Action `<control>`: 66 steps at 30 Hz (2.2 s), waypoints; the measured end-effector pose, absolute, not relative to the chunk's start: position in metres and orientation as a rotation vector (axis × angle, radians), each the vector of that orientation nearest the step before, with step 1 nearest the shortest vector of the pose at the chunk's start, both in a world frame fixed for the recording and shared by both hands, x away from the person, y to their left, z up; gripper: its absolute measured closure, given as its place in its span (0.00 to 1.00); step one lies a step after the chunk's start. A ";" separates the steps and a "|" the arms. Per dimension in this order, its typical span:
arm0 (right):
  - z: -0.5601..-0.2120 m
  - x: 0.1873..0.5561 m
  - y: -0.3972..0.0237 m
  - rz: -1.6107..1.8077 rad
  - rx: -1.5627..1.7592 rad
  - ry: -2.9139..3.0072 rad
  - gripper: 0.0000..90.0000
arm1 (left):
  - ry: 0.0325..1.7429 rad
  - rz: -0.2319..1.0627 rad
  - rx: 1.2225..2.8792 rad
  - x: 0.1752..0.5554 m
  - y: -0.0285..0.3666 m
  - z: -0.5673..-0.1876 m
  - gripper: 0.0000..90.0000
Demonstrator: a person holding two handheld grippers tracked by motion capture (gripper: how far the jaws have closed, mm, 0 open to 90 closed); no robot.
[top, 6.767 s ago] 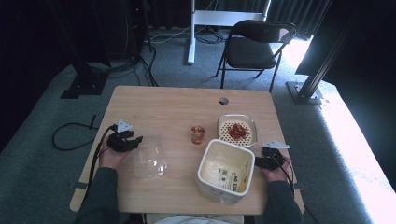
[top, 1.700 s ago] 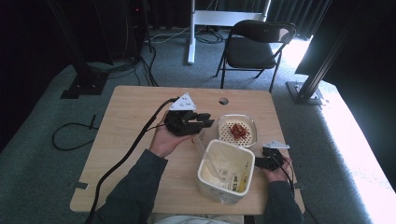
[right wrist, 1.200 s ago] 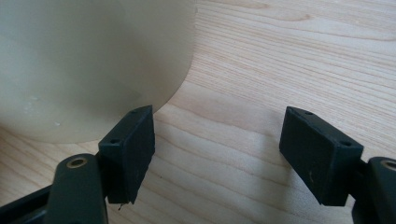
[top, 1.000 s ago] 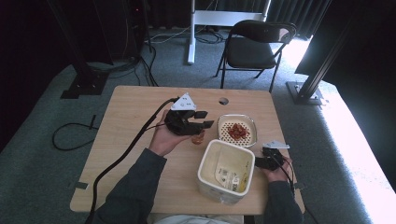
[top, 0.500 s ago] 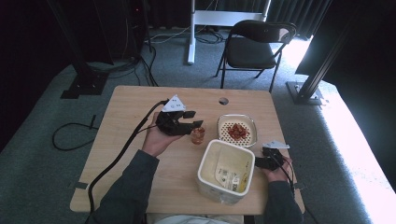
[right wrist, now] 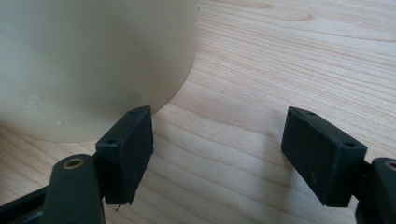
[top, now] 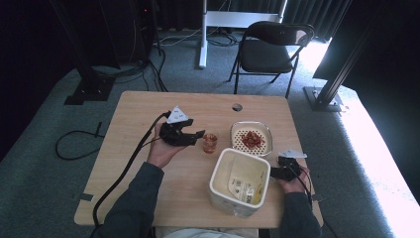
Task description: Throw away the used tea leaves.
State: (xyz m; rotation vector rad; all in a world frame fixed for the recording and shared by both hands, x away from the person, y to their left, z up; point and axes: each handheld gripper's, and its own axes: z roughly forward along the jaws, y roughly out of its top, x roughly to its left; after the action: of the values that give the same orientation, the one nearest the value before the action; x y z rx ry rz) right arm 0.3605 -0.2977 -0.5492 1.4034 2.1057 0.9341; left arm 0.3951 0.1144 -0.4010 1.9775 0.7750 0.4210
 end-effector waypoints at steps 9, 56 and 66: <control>-0.549 0.360 -0.298 0.933 1.404 2.107 0.27 | 0.847 0.392 1.979 0.409 0.114 -0.432 0.20; -0.549 0.361 -0.298 0.934 1.402 2.110 0.26 | 0.776 0.363 1.881 0.438 0.067 -0.515 0.26; -0.549 0.361 -0.298 0.934 1.402 2.111 0.26 | 0.767 0.387 1.891 0.440 0.064 -0.514 0.28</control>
State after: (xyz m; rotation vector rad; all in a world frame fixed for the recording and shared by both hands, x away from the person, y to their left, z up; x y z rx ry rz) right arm 0.3606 -0.2977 -0.5492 1.4018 2.1107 0.9338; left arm 0.4396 0.0637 -0.5144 1.8909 0.7672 0.3873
